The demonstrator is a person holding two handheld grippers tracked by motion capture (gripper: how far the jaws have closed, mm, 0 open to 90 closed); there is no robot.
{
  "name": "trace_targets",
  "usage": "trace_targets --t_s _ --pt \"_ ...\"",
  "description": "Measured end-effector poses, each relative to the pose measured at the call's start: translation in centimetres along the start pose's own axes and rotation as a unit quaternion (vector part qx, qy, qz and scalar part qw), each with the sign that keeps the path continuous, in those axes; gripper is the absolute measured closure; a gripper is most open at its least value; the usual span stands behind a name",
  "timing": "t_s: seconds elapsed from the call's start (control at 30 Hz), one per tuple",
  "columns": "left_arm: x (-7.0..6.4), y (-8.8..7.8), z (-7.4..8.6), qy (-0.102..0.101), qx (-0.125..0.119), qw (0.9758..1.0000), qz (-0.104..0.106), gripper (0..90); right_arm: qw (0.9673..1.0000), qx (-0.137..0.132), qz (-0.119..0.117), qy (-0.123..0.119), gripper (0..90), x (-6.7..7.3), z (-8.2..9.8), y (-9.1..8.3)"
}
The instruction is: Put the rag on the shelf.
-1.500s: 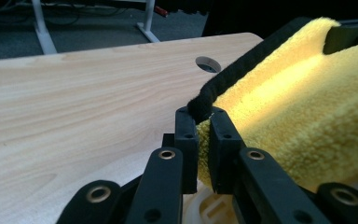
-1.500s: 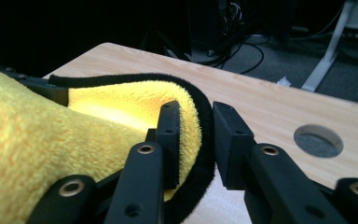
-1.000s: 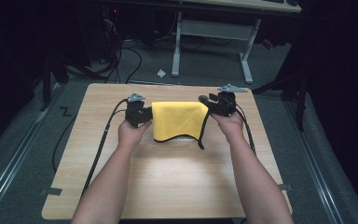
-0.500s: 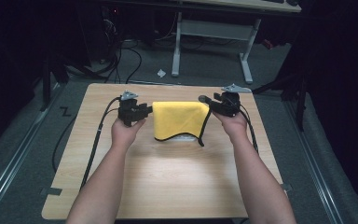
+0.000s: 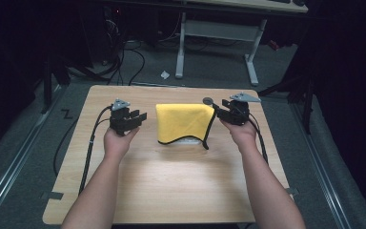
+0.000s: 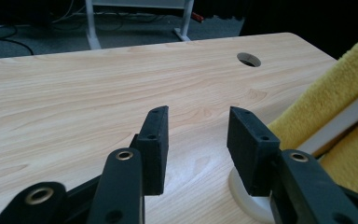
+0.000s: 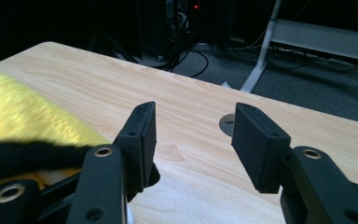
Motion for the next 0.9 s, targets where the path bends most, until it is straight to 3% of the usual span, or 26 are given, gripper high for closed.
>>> trace_targets --t_s 0.23,0.43,0.57,0.7,0.77,0.9 --pt "-0.1 -2.4 0.4 -0.005 -0.02 0.9997 0.013 56.7 0.9999 -0.005 0.007 -0.013 49.7 0.6 0.2 -1.5" --pt "-0.8 -4.3 1.4 -0.002 -0.023 0.9995 0.023 53.9 0.9998 -0.003 0.004 -0.02 48.4 1.7 0.5 -3.2" --pt "-1.6 -5.7 2.9 0.004 -0.026 0.999 0.036 51.5 0.9991 -0.021 0.008 -0.037 47.2 2.8 1.0 -4.9" --pt "-2.5 -7.2 4.7 0.016 -0.028 0.9984 0.046 50.6 0.9984 -0.014 0.004 -0.055 43.2 4.1 1.5 -6.3" --pt "-2.9 -7.9 5.6 0.016 -0.03 0.998 0.053 49.9 0.9977 -0.029 0.0 -0.061 43.2 4.9 1.8 -7.1" --pt "-3.5 -9.2 7.6 0.024 -0.022 0.9977 0.06 48.7 0.997 -0.012 -0.008 -0.077 40.8 6.8 2.9 -8.1"
Point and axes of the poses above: each handheld gripper's, and its own axes: y roughly forward along the jaws, z roughly out of its underside, x roughly to its left, the point moved 3 cm from there along y, roughly forward along the jaws, and after that the axes turned 12 degrees about -y, right-handed, at the moved point
